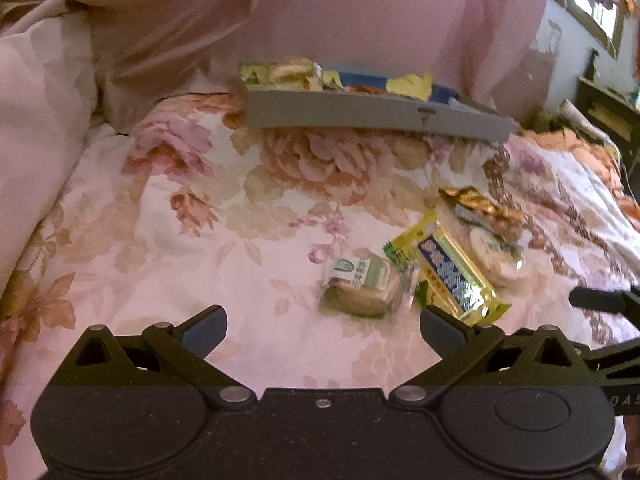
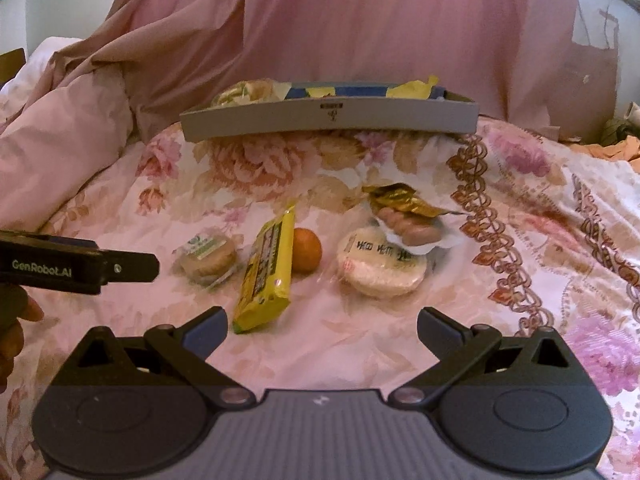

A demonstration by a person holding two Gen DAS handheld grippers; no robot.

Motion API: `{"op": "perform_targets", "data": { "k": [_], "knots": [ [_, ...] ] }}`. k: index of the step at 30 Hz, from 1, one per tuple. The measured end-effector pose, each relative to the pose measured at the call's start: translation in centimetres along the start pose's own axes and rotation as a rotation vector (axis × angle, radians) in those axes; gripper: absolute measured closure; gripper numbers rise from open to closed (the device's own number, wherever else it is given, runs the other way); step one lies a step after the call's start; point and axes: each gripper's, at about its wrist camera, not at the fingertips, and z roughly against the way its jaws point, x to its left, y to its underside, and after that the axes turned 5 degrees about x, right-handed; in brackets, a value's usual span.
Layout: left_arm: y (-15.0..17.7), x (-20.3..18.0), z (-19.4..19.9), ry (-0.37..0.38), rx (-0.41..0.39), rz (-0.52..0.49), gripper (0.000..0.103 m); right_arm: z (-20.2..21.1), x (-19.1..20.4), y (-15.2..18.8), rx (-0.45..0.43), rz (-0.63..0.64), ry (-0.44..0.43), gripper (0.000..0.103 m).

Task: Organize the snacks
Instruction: 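Close the right tool on the yellow bar while the left tool approaches the biscuit pack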

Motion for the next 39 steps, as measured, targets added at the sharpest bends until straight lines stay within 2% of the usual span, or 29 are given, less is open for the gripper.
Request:
{"op": "perform_targets", "data": {
  "k": [6,21,26,30,33,35,37,39],
  "knots": [
    [-0.2,-0.1,-1.6,0.023,0.051,-0.113,0.001,-1.0,-0.1,0.2,0.019,0.001,-0.024,0.000],
    [-1.3,-0.3,-4.7,0.032,0.079,-0.286,0.001,-3.8,0.5,-0.8,-0.003,0.007,-0.105,0.003],
    [-1.6,-0.9,-5.5,0.029,0.057,-0.376,0.001,-4.7,0.3,-1.2,0.013,-0.005,-0.134,0.018],
    [-1.7,-0.9,-6.0,0.067,0.053,-0.366,0.001,-5.4,0.1,-1.3,0.031,-0.036,-0.170,0.029],
    [-1.8,-1.1,-6.3,0.069,0.050,-0.376,0.001,-5.5,0.0,-1.3,0.025,-0.039,-0.174,0.038],
    [-2.0,-1.2,-6.3,0.080,0.043,-0.377,0.001,-5.5,-0.2,-1.4,0.010,-0.055,-0.177,0.047],
    [-2.2,-1.2,-6.2,0.097,0.043,-0.365,0.001,-5.4,-0.3,-1.5,0.000,-0.066,-0.184,0.064],
    [-2.2,-1.2,-6.0,0.111,0.036,-0.365,0.001,-5.1,-0.3,-1.5,-0.011,-0.063,-0.188,0.073]
  ]
}}
